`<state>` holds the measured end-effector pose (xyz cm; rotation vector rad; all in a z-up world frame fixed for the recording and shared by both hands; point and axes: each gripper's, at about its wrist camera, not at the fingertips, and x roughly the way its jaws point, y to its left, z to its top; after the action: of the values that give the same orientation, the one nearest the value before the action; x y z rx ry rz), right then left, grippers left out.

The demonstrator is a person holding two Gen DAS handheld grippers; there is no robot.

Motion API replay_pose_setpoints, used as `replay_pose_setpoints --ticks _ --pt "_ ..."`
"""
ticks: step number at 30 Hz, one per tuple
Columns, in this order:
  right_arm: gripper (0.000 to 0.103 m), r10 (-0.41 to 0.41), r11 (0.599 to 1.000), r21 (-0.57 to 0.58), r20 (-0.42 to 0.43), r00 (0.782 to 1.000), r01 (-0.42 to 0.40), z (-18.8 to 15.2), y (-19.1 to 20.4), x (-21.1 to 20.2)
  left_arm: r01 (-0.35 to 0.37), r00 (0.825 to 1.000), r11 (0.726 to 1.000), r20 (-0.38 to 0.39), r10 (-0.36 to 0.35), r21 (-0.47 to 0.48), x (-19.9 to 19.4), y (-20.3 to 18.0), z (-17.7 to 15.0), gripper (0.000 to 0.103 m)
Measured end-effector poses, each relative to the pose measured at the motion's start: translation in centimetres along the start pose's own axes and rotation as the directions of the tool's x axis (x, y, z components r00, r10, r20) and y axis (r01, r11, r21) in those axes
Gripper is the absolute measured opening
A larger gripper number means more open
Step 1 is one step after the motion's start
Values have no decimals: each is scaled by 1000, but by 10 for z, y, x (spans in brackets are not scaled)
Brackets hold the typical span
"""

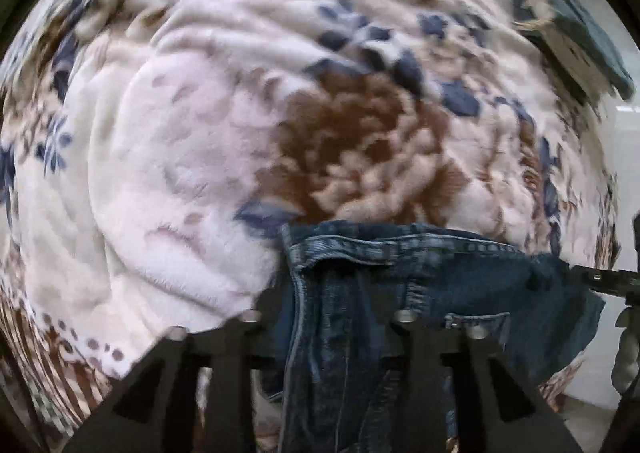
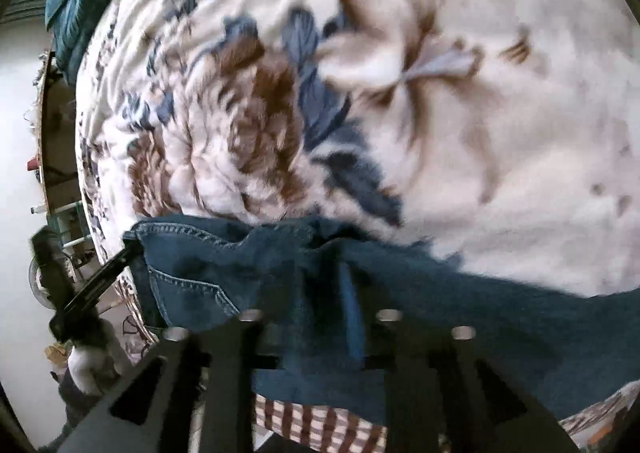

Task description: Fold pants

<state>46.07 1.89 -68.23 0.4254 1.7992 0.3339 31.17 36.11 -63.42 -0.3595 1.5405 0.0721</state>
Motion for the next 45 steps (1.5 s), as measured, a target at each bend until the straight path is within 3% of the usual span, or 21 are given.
replay_pose_setpoints --ticks 1,2,3,6,9,11,12,13,14,17,19,20,24,26,28,31,33,36,38,41,45 --pt "54 -20 1000 -17 10 1000 21 1 -1 -6 -1 1000 999 -14 0 -35 -2 6 -1 51" --pt "55 -26 999 -33 13 1000 26 3 -2 -10 3 1000 998 -15 -3 -59 -7 9 -3 56" --pt "55 -13 998 -64 3 1000 13 5 -1 -13 8 1000 996 8 -7 -91 -19 12 -8 57" --pt "55 -5 988 -157 -31 1000 0 15 13 -5 -124 988 989 77 130 -84 -49 2 -23 57" --pt "55 -36 951 -310 -56 998 17 21 38 14 -198 973 973 97 210 -117 -64 -5 -32 62" --pt "54 -82 913 -404 -63 995 50 19 53 29 -139 982 973 100 159 -182 -73 -13 -37 62" --pt "41 -100 886 -459 -51 994 66 15 59 31 -46 992 971 100 71 -235 -75 -23 -40 62" --pt "21 -129 858 -505 -36 991 93 9 63 33 29 996 965 87 -7 -260 -74 -32 -42 62" --pt "20 -142 836 -538 -26 990 106 3 65 34 94 995 957 42 -85 -273 -65 -49 -44 62" --pt "16 -74 831 -553 -8 997 57 -13 58 20 167 978 950 -79 -193 -262 -35 -99 -49 62" --pt "14 -12 831 -556 21 1000 22 -25 52 8 194 961 940 -138 -239 -279 -19 -125 -51 62" --pt "4 14 828 -560 33 999 7 -31 50 2 212 949 931 -164 -268 -296 -10 -136 -48 62" --pt "3 119 816 -575 60 991 -64 -51 37 -18 251 907 897 -236 -349 -365 15 -163 -39 62" --pt "3 148 807 -584 60 987 -85 -57 34 -25 258 895 887 -251 -368 -383 23 -172 -37 62" --pt "3 178 798 -590 42 983 -120 -62 34 -25 225 897 889 -271 -349 -399 31 -179 -33 62" --pt "3 212 791 -591 27 977 -155 -65 37 -22 167 900 908 -316 -299 -384 41 -189 -27 62" --pt "3 215 791 -587 2 977 -173 -64 36 -16 137 912 932 -324 -250 -335 42 -195 -26 62" --pt "3 244 805 -541 -69 967 -242 -56 29 -8 101 935 965 -309 -174 -240 42 -203 -29 51" --pt "6 270 837 -464 -108 957 -289 -46 18 -3 104 941 967 -291 -170 -231 41 -201 -31 41" --pt "7 358 870 -299 -164 919 -392 -29 -11 1 131 943 951 -260 -206 -280 39 -190 -35 36" --pt "12 491 855 -77 -203 847 -514 -11 -44 14 153 951 944 -217 -222 -293 27 -183 -44 35"
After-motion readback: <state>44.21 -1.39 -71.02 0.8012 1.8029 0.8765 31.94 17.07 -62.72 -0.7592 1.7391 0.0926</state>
